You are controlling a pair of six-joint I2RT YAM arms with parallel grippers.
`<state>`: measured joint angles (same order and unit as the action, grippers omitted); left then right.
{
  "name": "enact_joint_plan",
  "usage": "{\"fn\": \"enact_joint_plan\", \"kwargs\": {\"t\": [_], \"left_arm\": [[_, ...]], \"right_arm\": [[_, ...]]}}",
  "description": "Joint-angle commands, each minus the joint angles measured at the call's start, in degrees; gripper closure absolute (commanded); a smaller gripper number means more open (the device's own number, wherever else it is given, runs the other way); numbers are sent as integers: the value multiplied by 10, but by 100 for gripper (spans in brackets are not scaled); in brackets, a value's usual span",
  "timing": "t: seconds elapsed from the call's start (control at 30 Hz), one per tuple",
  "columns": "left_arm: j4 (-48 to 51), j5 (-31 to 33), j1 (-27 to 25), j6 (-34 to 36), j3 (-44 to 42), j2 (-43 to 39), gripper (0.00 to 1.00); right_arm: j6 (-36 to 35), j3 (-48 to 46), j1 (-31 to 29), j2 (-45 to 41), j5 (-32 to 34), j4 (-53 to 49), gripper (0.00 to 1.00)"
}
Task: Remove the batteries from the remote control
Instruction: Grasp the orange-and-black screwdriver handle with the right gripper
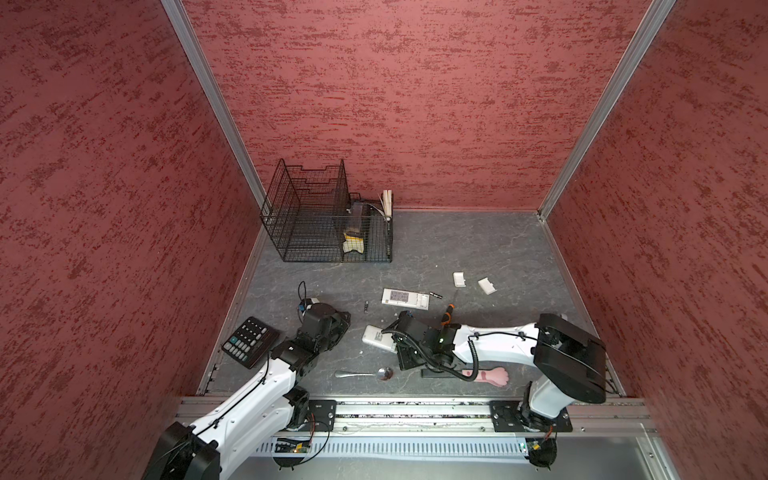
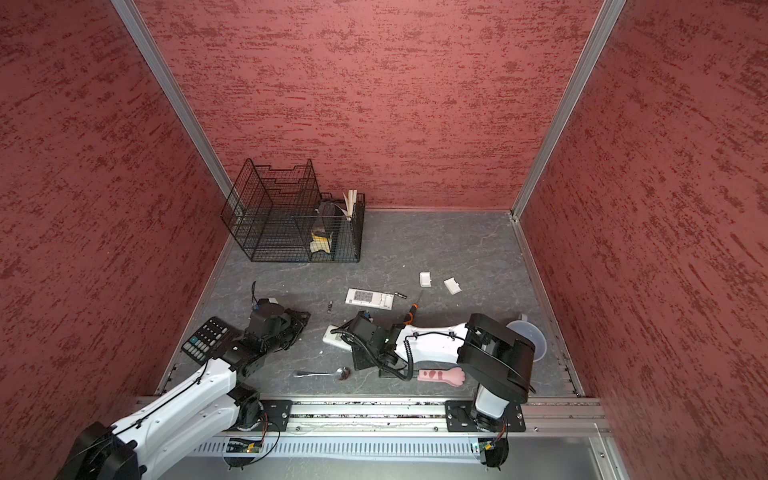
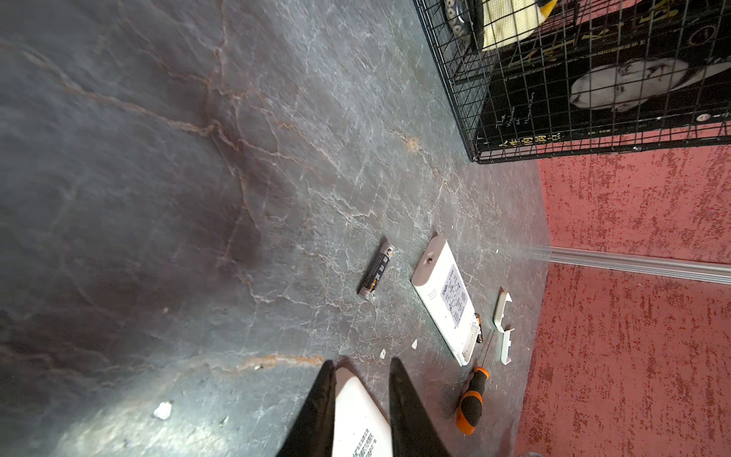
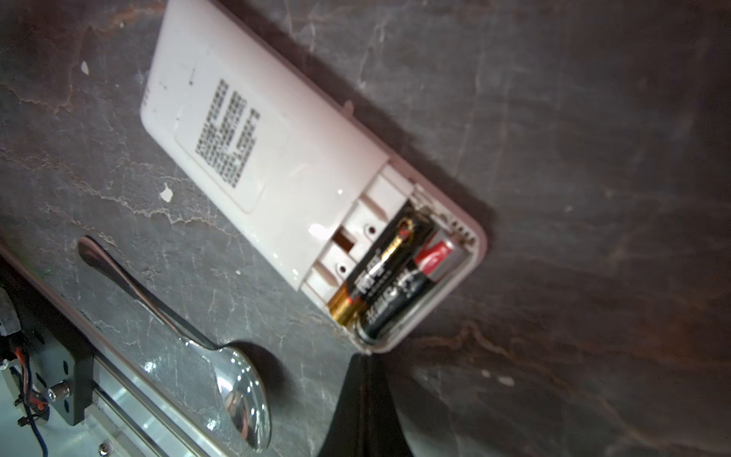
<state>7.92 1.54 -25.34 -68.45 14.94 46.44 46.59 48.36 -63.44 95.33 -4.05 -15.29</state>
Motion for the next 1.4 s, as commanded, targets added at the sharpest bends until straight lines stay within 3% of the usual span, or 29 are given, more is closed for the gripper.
{"fn": "enact_joint_plan", "kwargs": {"t": [0.0,0.37,0.63,0.73,0.93,1.2,1.37], "left_arm": [[-8,-5,7,12,-8,-4,75],[-6,-13,21,12,-11,-8,75],[-5,-15,27,11,-9,-16,73],[-6,-20,28,19,0,-14,70],[-4,-32,28,58,31,2,65],[11,-39,28,101,70,7,64],[5,-41,28,106,77,13,64]], "right_arm": [[-16,18,15,10,16,-8,100],[-51,63,41,49,1,0,100],[-46,51,41,6,15,-40,100],[-41,46,44,-42,44,-84,94],[-33,54,80,-110,89,-160,70],[-5,46,146,-102,130,-197,50],[2,33,169,-94,154,-206,46]]}}
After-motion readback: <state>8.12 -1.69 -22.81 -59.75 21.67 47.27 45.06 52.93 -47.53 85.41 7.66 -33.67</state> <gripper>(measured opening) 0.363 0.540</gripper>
